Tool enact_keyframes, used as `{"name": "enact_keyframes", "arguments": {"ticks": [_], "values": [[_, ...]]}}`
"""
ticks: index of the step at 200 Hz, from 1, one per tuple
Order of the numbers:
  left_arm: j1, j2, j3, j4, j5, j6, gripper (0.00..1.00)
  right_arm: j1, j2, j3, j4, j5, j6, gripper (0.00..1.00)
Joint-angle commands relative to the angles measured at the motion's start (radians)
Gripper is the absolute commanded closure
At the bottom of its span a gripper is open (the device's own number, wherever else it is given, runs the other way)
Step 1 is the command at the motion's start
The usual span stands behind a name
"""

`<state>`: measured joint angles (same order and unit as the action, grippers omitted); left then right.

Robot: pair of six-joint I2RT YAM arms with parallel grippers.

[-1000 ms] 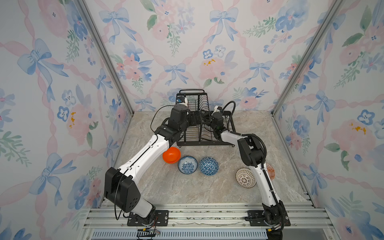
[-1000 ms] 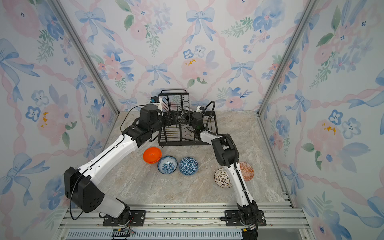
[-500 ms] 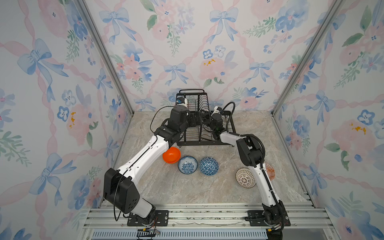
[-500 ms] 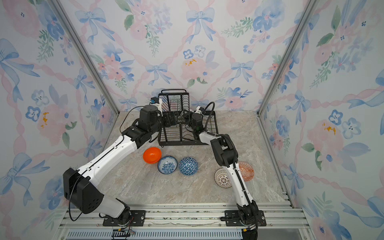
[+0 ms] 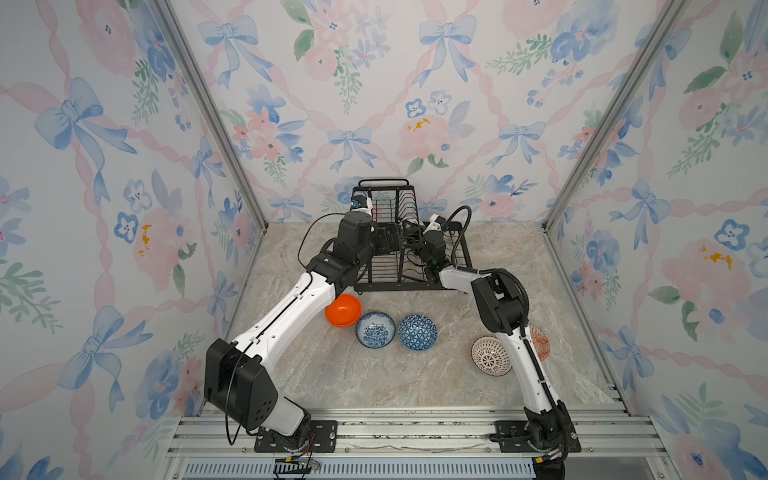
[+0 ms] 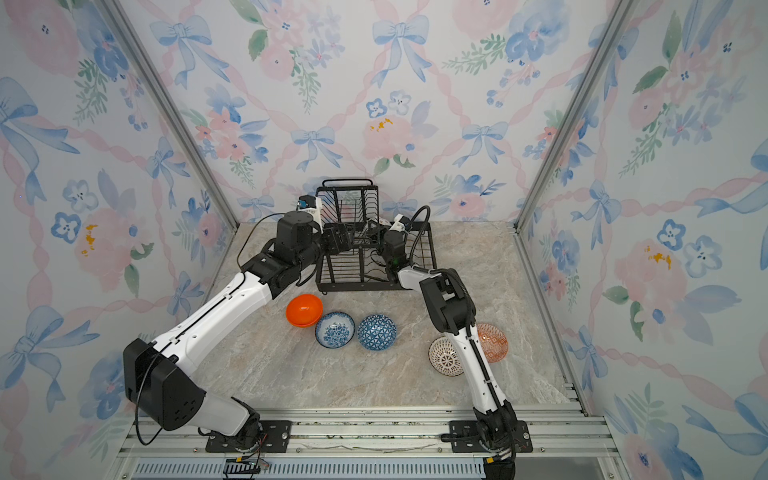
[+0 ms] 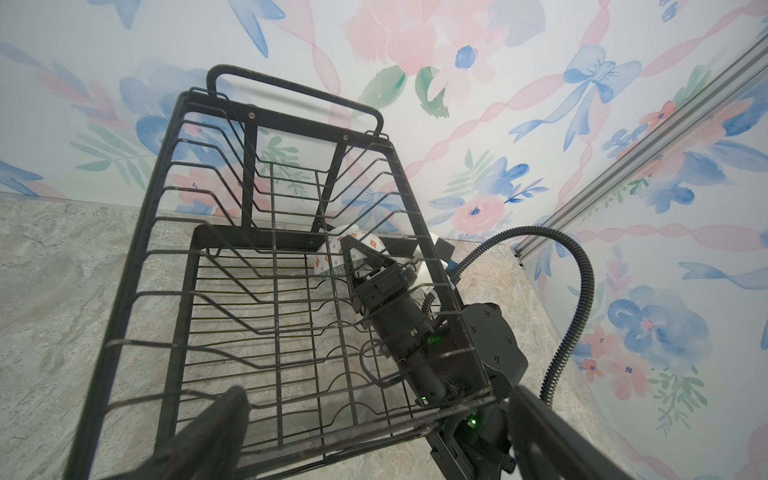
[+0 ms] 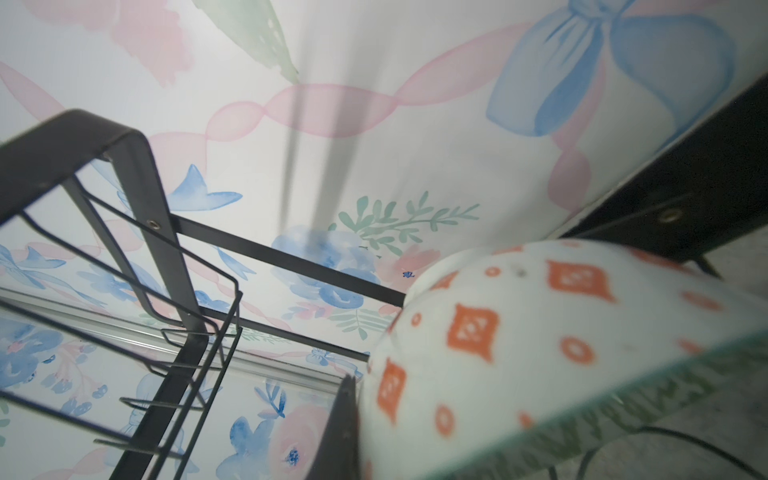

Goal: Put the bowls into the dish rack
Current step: 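Push the bowl down into the rack slots with the right gripper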

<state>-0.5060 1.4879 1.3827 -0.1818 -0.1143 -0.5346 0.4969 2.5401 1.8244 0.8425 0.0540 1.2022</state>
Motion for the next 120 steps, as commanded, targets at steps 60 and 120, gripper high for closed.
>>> {"name": "enact_keyframes", "arguments": {"ticks": [60,120], "values": [[0.009,-0.034,-0.034,-0.02,0.014,0.007,0.02,0.031,0.027,-0.016,0.025,0.032,-0.047,0.98],[0.014,-0.047,-0.04,-0.028,0.018,0.013,0.02,0.033,0.049,-0.011,0.023,0.04,-0.035,0.98]]}}
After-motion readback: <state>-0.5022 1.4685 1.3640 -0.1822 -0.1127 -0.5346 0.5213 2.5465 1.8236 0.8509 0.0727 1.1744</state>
